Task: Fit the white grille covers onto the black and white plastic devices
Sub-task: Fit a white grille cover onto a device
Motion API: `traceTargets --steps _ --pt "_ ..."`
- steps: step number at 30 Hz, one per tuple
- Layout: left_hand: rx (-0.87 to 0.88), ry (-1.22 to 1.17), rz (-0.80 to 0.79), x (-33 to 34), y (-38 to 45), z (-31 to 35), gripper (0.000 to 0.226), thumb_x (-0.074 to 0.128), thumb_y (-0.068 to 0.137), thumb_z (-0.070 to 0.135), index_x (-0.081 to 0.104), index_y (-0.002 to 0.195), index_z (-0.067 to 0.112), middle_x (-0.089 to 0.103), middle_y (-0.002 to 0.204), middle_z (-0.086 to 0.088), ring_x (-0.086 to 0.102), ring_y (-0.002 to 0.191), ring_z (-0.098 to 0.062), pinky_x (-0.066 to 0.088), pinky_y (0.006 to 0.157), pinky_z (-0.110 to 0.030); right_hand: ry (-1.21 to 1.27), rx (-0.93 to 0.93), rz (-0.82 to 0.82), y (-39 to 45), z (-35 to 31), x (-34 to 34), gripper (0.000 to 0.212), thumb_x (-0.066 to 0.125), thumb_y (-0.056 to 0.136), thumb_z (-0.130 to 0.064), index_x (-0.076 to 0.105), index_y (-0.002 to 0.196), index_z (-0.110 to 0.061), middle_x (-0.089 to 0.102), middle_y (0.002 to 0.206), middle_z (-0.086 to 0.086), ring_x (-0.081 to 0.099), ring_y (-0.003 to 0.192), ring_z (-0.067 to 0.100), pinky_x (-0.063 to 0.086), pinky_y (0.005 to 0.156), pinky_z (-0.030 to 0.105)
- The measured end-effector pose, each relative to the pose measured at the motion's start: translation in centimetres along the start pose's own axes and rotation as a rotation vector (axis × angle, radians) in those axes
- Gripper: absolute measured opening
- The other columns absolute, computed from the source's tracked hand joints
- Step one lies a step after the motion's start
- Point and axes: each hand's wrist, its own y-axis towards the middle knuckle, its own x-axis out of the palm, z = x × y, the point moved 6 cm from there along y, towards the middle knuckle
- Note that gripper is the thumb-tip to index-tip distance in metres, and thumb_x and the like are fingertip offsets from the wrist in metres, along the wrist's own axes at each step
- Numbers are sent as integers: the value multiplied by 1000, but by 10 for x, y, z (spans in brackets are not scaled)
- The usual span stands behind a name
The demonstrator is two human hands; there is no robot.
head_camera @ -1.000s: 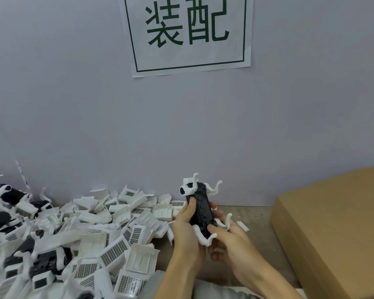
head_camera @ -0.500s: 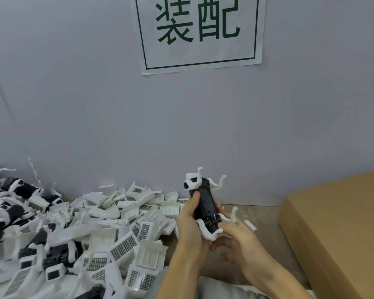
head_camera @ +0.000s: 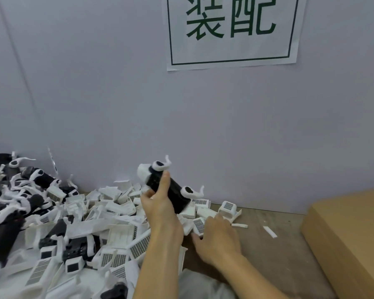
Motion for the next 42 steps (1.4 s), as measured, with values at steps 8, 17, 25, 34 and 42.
traceTargets --steps 8,17,25,34,42 --pt "-34 421 -126 10 -7 -26 55 82 78 41 55 108 4 68 98 -13 69 87 -26 58 73 -46 849 191 -5 -7 70 -29 30 64 86 -31 64 70 -5 56 61 -12 54 57 9 38 60 24" --pt "-72 965 -505 32 -27 -77 12 47 101 35 51 94 26 64 89 0 60 76 -15 47 61 -27 773 -88 188 -45 111 -81 43 62 95 -3 63 121 -37 59 121 -27 62 107 6 53 97 35" --pt "-128 1009 -775 51 -50 -90 36 32 101 54 60 97 32 73 96 4 68 89 -7 48 79 -28 547 -368 37 -49 75 -96 65 44 89 20 65 131 -25 57 132 -21 50 120 -10 48 91 11" --pt "-171 776 -824 63 -62 -92 25 35 108 34 49 126 25 75 109 -2 70 106 -16 54 67 -20 595 -395 209 -51 78 -105 68 49 86 17 62 134 -29 58 136 -19 47 129 -6 41 110 21" --pt "-18 753 -833 65 -69 -82 21 45 106 19 34 116 33 70 111 -9 68 81 -7 56 70 -23 800 -67 599 -54 100 -101 30 61 93 -5 64 111 -29 65 113 -11 62 100 -2 52 82 14"
